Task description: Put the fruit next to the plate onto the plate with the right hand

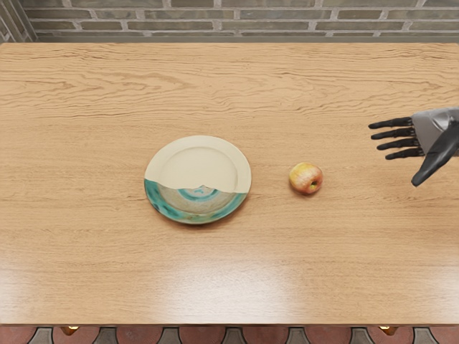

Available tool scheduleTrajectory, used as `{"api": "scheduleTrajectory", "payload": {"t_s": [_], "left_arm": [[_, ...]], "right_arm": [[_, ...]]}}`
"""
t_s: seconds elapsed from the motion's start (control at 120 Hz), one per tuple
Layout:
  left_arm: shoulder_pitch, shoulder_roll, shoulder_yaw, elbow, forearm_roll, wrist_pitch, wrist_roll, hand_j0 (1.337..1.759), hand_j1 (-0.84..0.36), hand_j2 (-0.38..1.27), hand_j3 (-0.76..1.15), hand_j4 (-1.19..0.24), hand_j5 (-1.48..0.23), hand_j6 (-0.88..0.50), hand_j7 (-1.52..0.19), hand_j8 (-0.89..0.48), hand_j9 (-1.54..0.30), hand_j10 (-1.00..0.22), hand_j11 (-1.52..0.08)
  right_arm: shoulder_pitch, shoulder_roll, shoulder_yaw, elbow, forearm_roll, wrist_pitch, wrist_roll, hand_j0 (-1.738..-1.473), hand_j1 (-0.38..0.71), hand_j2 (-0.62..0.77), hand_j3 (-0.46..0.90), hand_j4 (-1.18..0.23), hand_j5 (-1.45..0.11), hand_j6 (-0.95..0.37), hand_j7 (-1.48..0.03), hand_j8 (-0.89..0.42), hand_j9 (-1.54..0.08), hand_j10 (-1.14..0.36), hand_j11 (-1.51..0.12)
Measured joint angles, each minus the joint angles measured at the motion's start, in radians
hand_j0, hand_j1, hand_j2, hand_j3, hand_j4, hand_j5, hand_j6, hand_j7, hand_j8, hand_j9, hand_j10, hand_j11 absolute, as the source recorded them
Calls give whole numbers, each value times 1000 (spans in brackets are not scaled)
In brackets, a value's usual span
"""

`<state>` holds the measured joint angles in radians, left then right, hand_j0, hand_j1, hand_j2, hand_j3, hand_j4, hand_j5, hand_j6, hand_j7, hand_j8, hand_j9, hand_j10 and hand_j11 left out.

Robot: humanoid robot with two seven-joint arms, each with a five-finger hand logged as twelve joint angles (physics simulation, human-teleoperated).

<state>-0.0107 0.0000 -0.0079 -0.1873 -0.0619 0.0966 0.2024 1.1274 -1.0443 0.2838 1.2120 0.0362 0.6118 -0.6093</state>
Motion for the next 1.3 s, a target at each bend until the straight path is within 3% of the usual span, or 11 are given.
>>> {"api": "scheduleTrajectory", "payload": {"t_s": [0.117,0.183,0.317,0.4,0.6,0.833,1.3], "left_arm": [[0,0,0,0,0,0,0,1658,341,2,0,-7,-9,-7,-9,-7,-9,-7,-9],[1,0,0,0,0,0,0,1658,341,2,0,-7,-9,-7,-9,-7,-9,-7,-9],[23,0,0,0,0,0,0,1658,341,2,0,-7,-9,-7,-9,-7,-9,-7,-9],[23,0,0,0,0,0,0,1658,341,2,0,-7,-9,-7,-9,-7,-9,-7,-9],[23,0,0,0,-1,0,0,1658,341,2,0,-7,-9,-7,-9,-7,-9,-7,-9],[21,0,0,0,-1,0,0,1658,341,2,0,-7,-9,-7,-9,-7,-9,-7,-9],[21,0,-1,2,-1,0,0,1658,341,2,0,-7,-9,-7,-9,-7,-9,-7,-9]], "right_arm": [[9,34,4,-7,-17,0,-1,-1658,-349,-1,0,-1,0,-2,0,-2,0,-2,0],[28,74,4,8,-104,-13,-1,-1658,-349,-1,0,-1,0,-2,0,-2,0,-1,0],[66,130,0,296,-385,-378,-1,-1658,-349,-1,0,-2,0,-2,0,-2,0,-2,0],[78,221,3,374,-542,-563,-2,-1658,-349,0,0,-2,0,-3,0,-3,0,-2,0],[26,324,1,368,-722,-691,-2,-1658,-349,0,0,-2,0,-4,0,-3,0,-2,0],[-51,365,3,361,-800,-578,-2,-1658,-349,1,0,-2,0,-4,0,-3,0,-2,0],[-208,406,-4,364,-985,-877,-2,-1658,-278,-10,0,-63,-79,-64,-79,-63,-79,-62,-79]]}}
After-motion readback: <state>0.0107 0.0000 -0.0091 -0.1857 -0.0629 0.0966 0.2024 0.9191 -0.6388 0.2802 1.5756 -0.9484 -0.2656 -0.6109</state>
